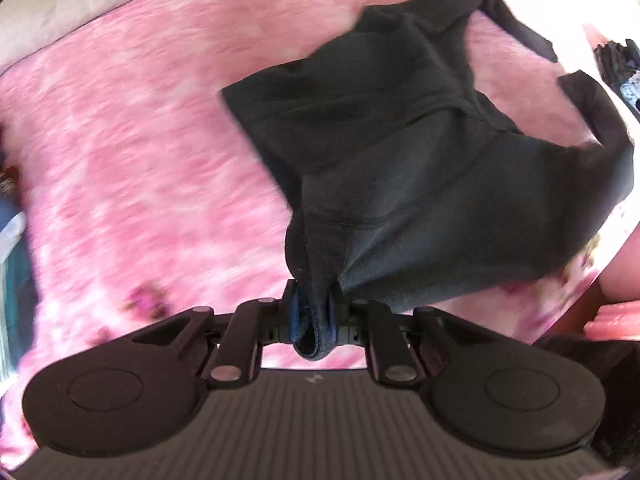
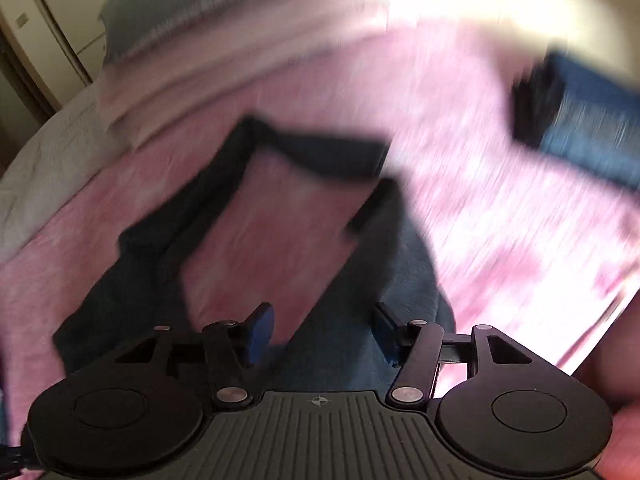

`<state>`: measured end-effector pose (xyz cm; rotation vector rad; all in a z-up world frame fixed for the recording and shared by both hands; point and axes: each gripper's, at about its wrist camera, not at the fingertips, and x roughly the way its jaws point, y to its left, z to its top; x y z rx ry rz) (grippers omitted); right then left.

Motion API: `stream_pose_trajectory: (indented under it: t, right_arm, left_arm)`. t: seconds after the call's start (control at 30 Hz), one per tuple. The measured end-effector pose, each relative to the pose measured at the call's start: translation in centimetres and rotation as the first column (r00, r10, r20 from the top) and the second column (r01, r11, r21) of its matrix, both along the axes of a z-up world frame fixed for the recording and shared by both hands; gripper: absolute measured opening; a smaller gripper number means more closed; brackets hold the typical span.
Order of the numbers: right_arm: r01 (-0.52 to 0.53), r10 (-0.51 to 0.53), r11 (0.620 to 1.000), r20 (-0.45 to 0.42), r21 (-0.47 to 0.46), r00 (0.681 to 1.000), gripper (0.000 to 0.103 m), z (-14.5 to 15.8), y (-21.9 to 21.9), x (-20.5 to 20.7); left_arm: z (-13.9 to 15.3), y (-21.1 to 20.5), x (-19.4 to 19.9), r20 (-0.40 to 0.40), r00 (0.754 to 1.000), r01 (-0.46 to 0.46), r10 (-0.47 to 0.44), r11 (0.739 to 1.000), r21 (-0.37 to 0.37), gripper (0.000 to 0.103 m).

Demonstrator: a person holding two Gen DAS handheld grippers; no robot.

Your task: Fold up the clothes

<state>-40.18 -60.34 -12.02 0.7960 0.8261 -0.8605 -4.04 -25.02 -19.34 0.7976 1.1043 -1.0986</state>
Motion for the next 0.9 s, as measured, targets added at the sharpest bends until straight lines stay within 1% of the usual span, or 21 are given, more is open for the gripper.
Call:
stream_pose_trajectory:
  t: [0.03,0.17,0.27,0.33,0.4,0.53,0.67,0.73,0.8,0.83,0.87,0.9]
  right_arm:
    - [-0.002,0.002,1.000,0.011,0.026,1.000,0.057,-0.7,0.5,0.2]
    - [-0.003,0.003,0.998,-0.002,0.070,1.000,0.057,-2.6,1.4,0.2]
    - [0.028,-0.024,0.998,-0.049,0.063,0.998,0.057,-3.5,1.0,-1.3]
    - [0.048,-0.043,0.997,-0.077,0.056,0.996,0.057,-4.0,0.1,-2.4]
    - [0.057,-0.052,0.997,-0.089,0.047,0.995,0.057,-4.3,-1.8,-3.4]
    - [0.047,-0.045,0.999,-0.093,0.020,0.995,0.057,-5.2,-6.5,-4.4]
    - [0.042,-0.040,0.999,-0.087,0.016,0.995,0.058,-7.4,-13.4,-4.7]
    - [0.030,-0.027,0.999,-0.083,0.040,0.996,0.058,-9.3,-16.7,-4.3]
    - [0.030,-0.024,0.994,-0.056,0.108,0.998,0.057,-11.2,-19.6,-4.4]
    - [0.030,-0.025,0.989,-0.041,0.145,0.999,0.047,-12.2,-21.1,-4.4]
    - [0.030,-0.026,0.983,-0.025,0.181,0.999,0.031,-13.1,-22.6,-4.5]
    - [0.027,-0.026,0.979,-0.008,0.201,1.000,0.002,-13.4,-23.6,-4.8]
  left_arm:
    - [0.0,1.0,0.7,0.003,1.000,-0.004,0.004,1.000,0.006,0.012]
    - [-1.2,2.4,2.4,0.011,1.000,0.003,-0.003,1.000,0.027,0.012]
    - [-2.5,2.0,2.5,0.002,1.000,0.024,-0.024,0.998,0.057,0.012]
    - [-2.9,1.6,2.2,0.016,0.999,0.030,-0.031,0.997,0.065,0.016]
    - [-2.8,1.4,1.9,0.045,0.998,0.032,-0.035,0.997,0.074,0.024]
    - [-1.7,1.2,1.0,0.119,0.991,0.049,-0.058,0.996,0.076,0.027]
    - [0.5,0.4,-0.8,0.177,0.984,-0.019,0.010,0.999,0.048,0.027]
    - [1.1,-0.7,-2.4,0.195,0.980,-0.052,0.039,0.997,0.060,0.027]
    - [1.2,-2.4,-4.7,0.199,0.979,-0.060,0.043,0.995,0.083,0.027]
    - [1.1,-3.5,-6.0,0.197,0.980,-0.055,0.036,0.994,0.093,0.027]
    - [0.9,-4.6,-7.3,0.192,0.981,-0.049,0.029,0.994,0.102,0.027]
    - [0.7,-5.9,-8.6,0.181,0.983,-0.039,0.019,0.993,0.108,0.027]
